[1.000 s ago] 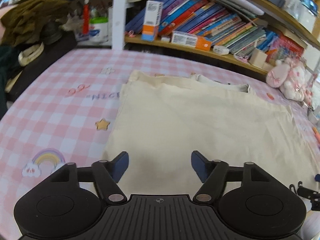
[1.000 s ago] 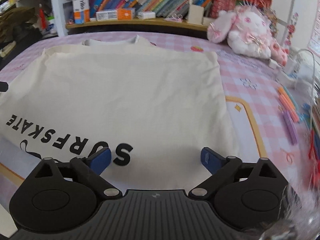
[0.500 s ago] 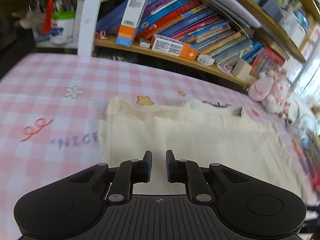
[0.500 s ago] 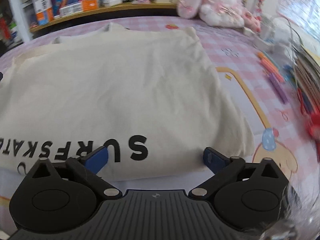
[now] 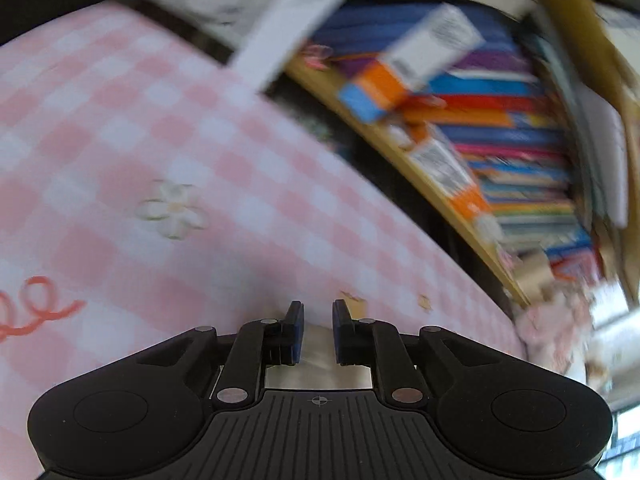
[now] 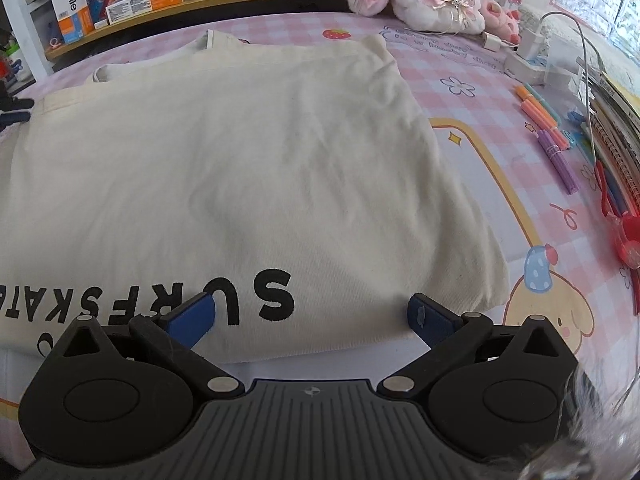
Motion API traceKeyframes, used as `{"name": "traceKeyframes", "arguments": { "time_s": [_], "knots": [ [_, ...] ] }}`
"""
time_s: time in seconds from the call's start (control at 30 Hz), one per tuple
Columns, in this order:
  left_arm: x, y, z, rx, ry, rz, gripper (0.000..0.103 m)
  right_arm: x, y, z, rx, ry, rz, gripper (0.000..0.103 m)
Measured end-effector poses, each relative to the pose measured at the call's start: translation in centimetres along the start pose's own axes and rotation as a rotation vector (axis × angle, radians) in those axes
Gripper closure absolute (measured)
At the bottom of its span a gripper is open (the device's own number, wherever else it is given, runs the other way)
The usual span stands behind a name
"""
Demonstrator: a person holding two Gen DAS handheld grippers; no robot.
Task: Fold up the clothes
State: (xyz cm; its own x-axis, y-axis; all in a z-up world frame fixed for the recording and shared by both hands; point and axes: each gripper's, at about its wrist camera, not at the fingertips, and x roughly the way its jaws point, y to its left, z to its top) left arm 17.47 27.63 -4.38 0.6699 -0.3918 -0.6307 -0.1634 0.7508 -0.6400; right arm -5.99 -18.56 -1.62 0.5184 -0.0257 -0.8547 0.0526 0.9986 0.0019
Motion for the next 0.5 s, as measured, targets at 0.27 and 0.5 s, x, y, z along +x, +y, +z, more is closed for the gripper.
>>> {"name": "traceKeyframes", "arguments": {
  "time_s": [0.27, 0.5],
  "knots": [
    [-10.3, 1.5, -5.2, 0.107, -0.038, -0.002, 0.077, 0.0, 0.0, -0.3, -0.009, -0.012, 0.003, 0.000],
    [-16.1, 2.0, -12.7, 0.161, 0.010, 0.103, 0.043, 0.0, -0.1, -0.3, -0.022, -0.021, 0.011, 0.000]
  ]
}}
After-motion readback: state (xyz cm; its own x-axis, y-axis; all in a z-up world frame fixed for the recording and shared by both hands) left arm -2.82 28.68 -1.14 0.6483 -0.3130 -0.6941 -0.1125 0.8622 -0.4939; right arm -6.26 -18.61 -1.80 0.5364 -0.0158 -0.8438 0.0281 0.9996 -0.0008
